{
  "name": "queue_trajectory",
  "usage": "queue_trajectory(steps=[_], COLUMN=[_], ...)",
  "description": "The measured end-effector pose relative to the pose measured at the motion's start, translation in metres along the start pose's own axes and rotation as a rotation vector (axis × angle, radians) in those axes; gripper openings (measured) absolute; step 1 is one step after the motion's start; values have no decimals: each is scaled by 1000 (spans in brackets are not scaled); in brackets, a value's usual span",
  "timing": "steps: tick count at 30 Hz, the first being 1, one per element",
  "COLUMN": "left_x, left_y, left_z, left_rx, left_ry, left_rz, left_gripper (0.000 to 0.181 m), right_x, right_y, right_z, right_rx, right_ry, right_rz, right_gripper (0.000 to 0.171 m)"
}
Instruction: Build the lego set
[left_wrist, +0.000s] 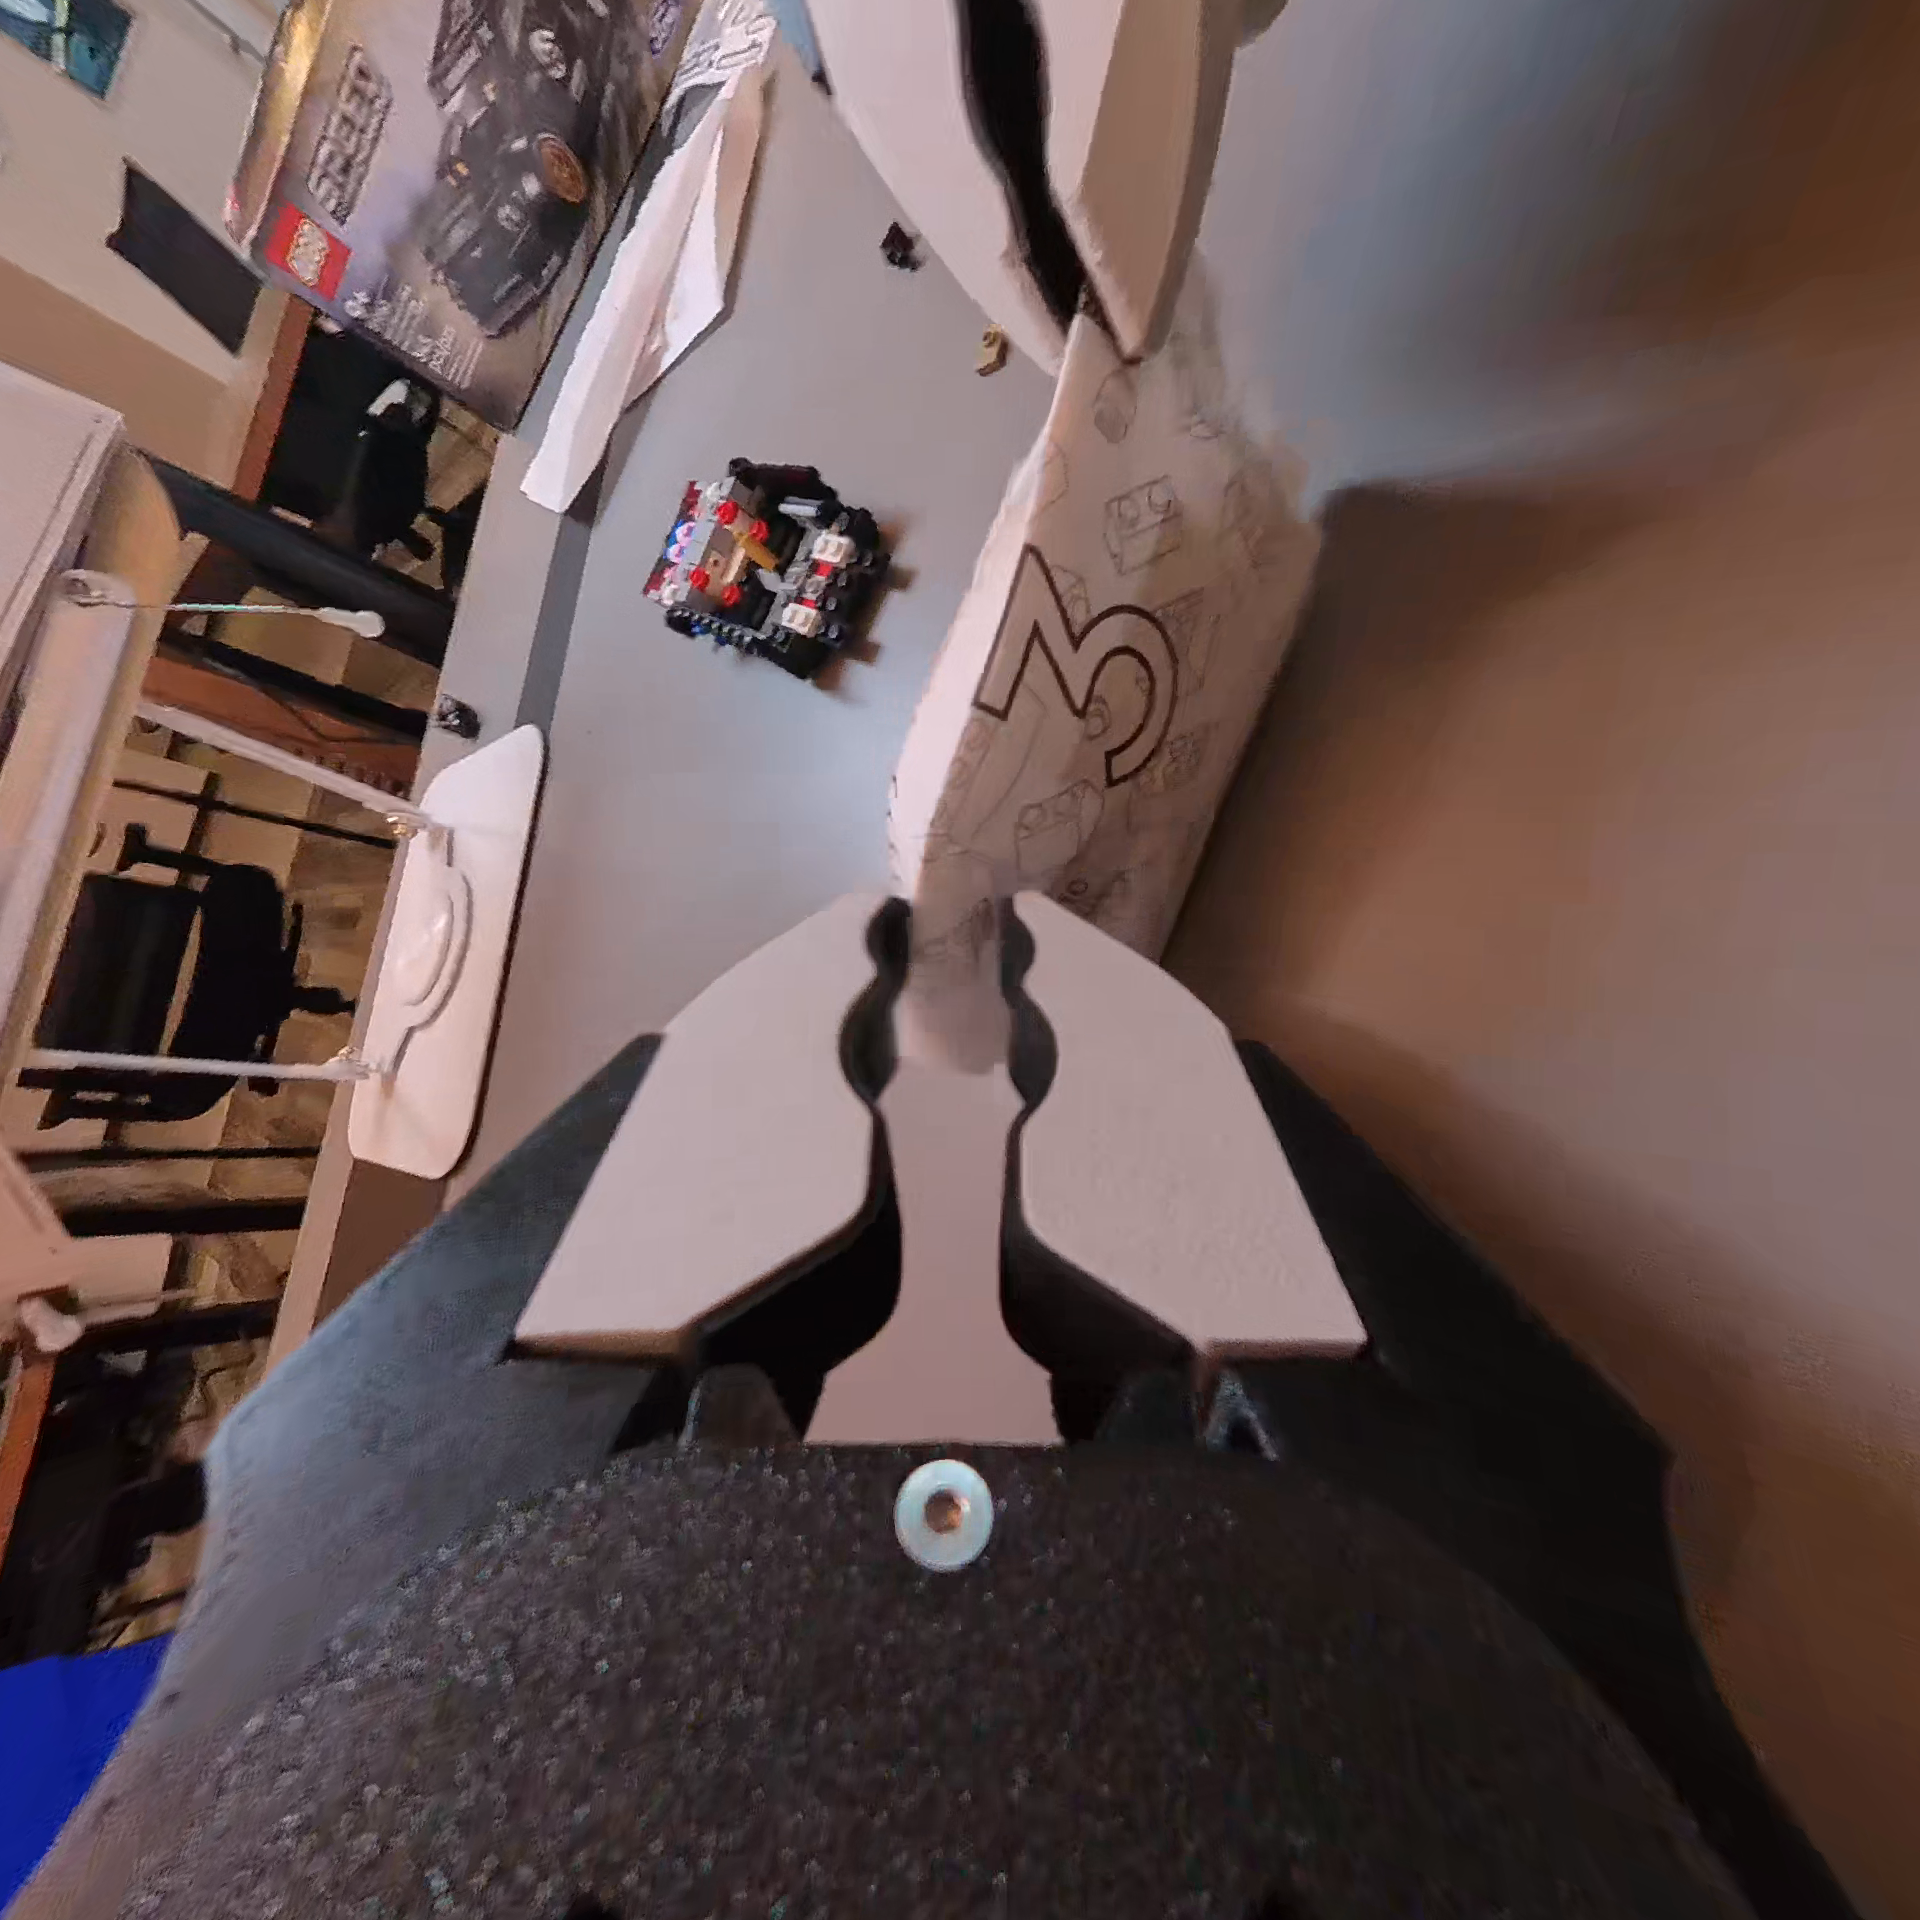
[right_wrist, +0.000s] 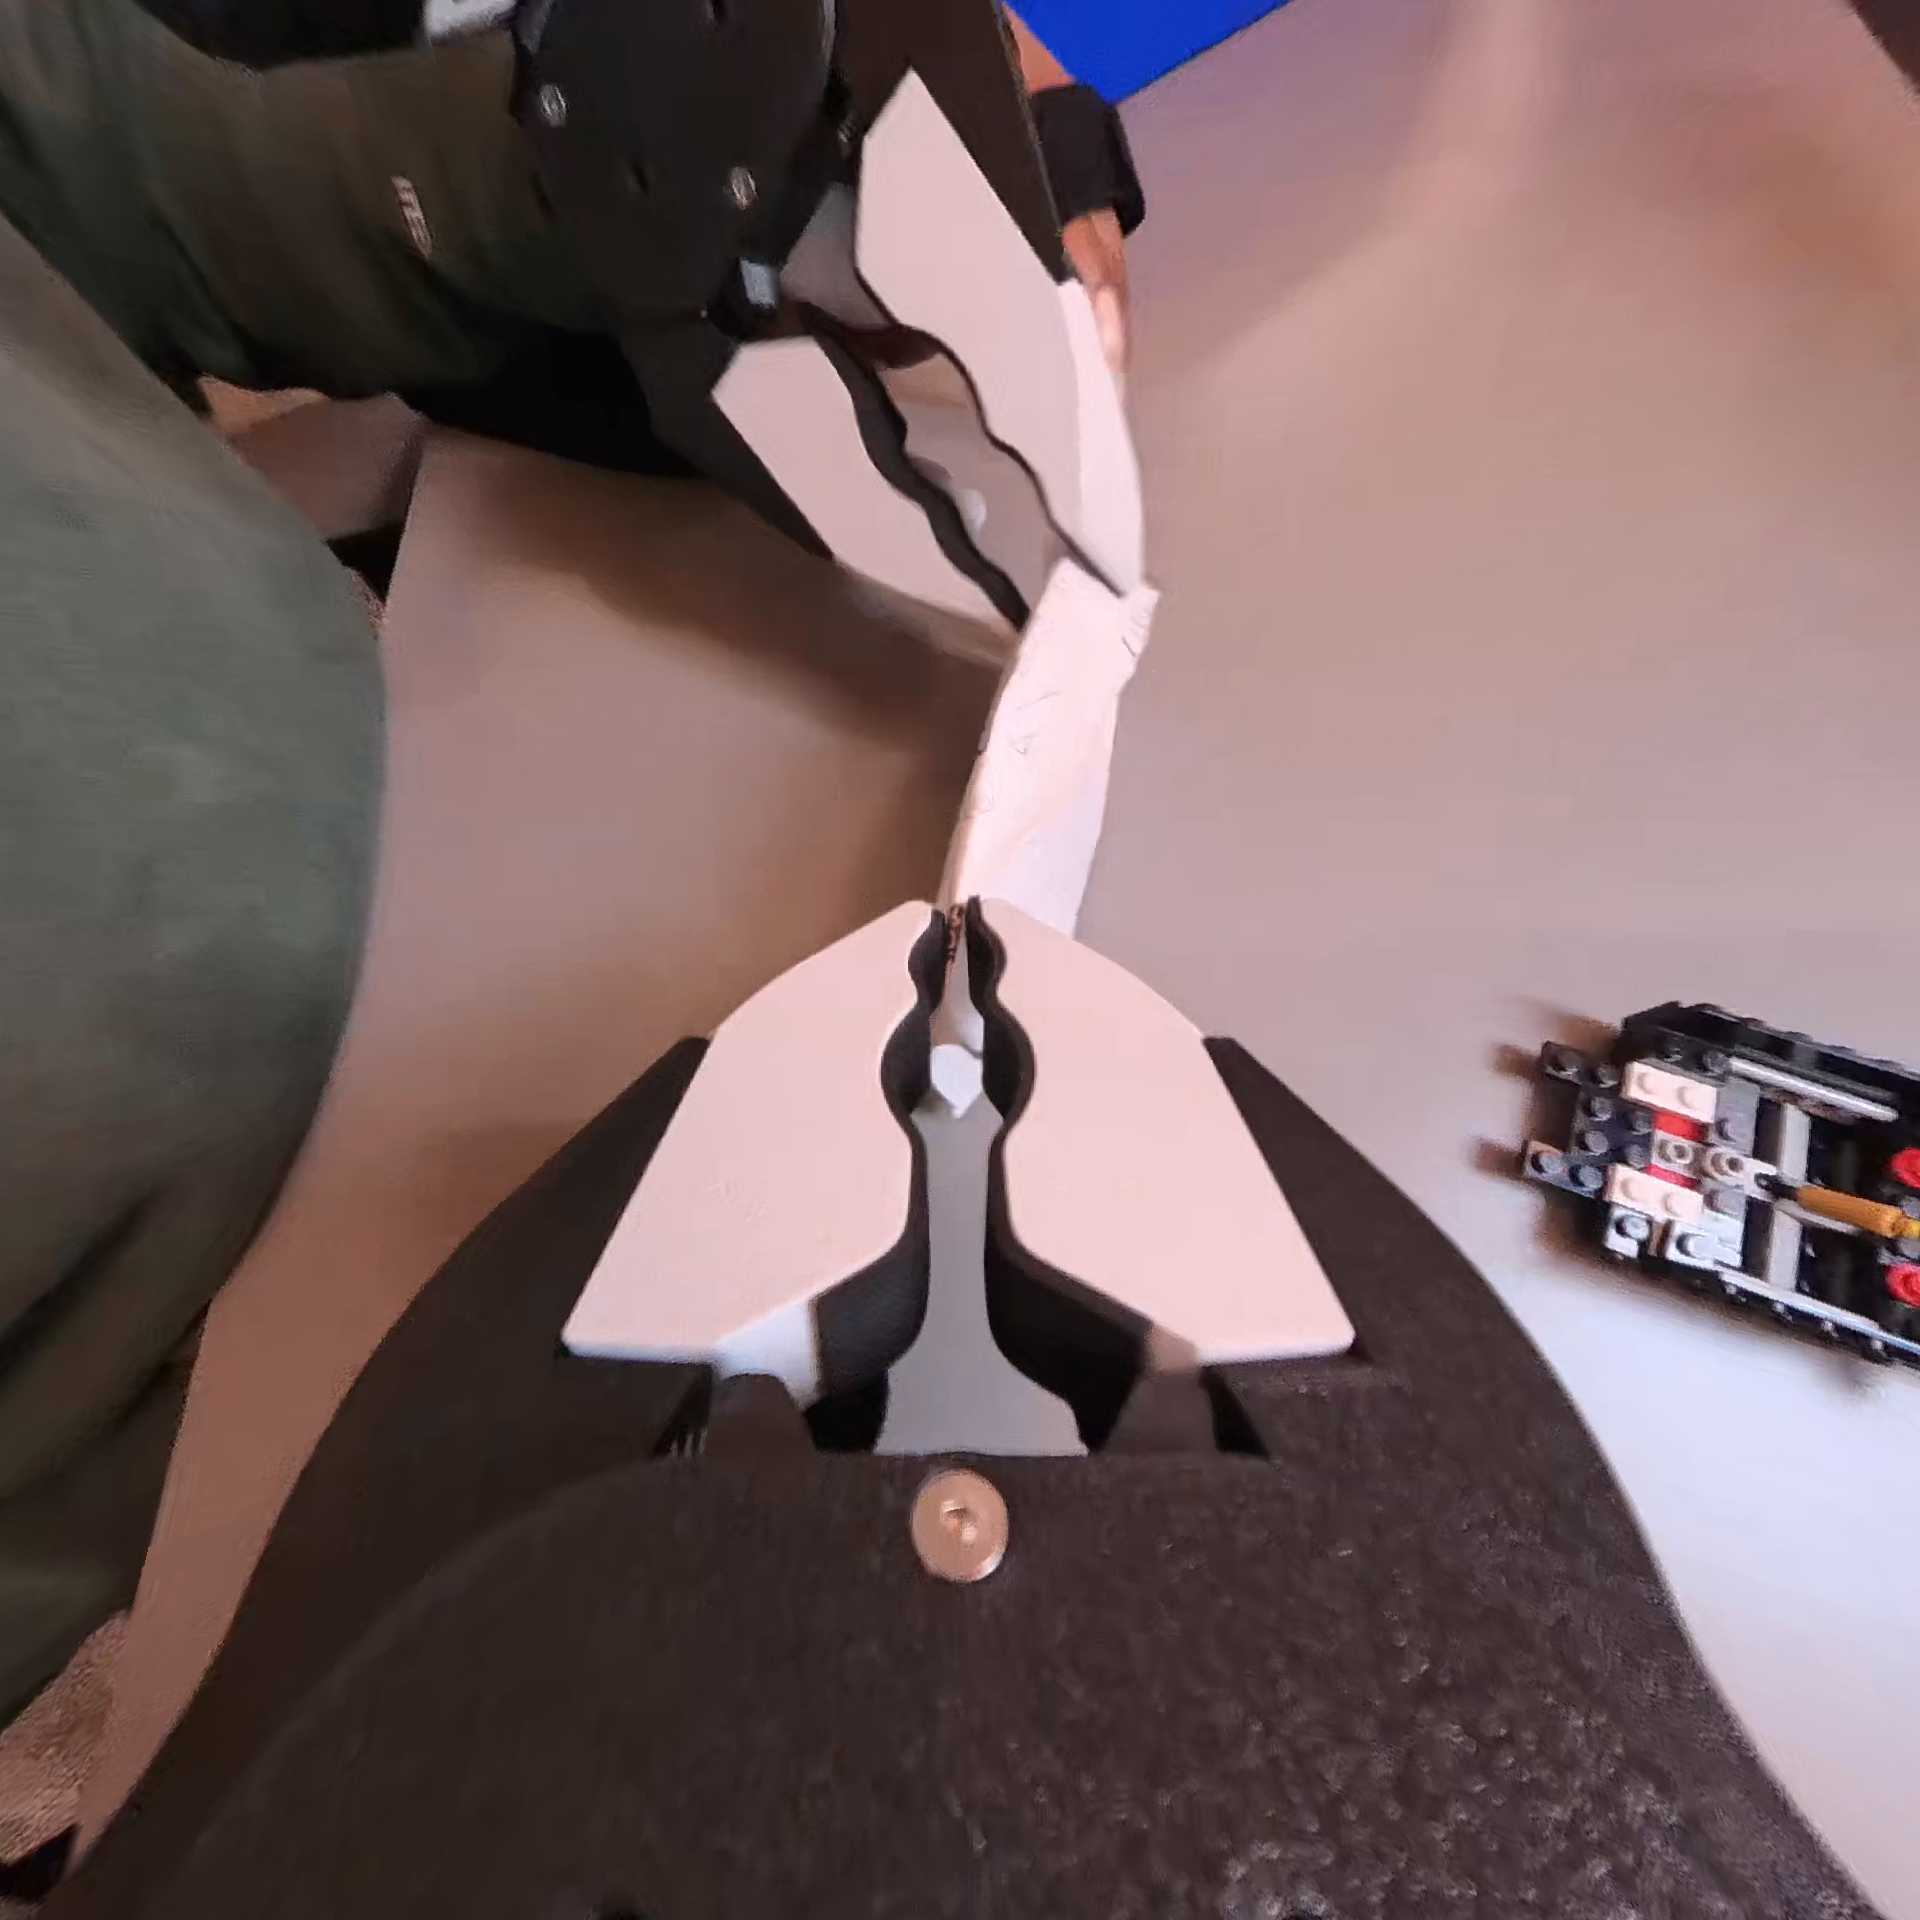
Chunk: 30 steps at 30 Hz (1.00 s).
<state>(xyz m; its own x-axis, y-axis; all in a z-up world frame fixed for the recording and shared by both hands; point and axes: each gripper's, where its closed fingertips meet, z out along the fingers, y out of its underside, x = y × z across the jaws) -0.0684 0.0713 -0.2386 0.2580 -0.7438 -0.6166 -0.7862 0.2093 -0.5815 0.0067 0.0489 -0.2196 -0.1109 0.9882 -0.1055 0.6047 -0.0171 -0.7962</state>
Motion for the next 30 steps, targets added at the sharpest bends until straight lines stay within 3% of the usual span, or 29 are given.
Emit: queue_trajectory(steps=[3, 7, 11, 12, 14, 21, 24, 30], left_x=[6, 11, 15, 17, 21, 23, 26, 19], left_y=[-2, -3, -4, -5, -4, -16, -13, -20], left_z=[-4, -8, -11, -12, -14, -25, -18, -24], left_rx=[26, 32, 42, 48, 52, 210, 162, 138], left_ry=[64, 143, 210, 229, 282, 366, 366, 433], left_rz=[-54, -135, -185, -196, -221, -318, -328, -537], left_gripper=[10, 8, 7, 6, 7, 24, 3, 2], right_x=[3, 8, 14, 14, 10, -4, -2, 16], right_y=[2, -6, 5, 10, 12, 13, 15, 3], right_z=[0, -1, 6, 9, 14, 10, 8, -3], right_rx=[35, 95, 21, 16, 49, 126, 134, 234], right_ry=[-4, 153, 320, 318, 249, -43, -58, 66], right_rz=[16, -182, -457, -460, -388, -104, -68, -57], right_gripper=[7, 39, 32, 18, 2, 0, 0, 6])
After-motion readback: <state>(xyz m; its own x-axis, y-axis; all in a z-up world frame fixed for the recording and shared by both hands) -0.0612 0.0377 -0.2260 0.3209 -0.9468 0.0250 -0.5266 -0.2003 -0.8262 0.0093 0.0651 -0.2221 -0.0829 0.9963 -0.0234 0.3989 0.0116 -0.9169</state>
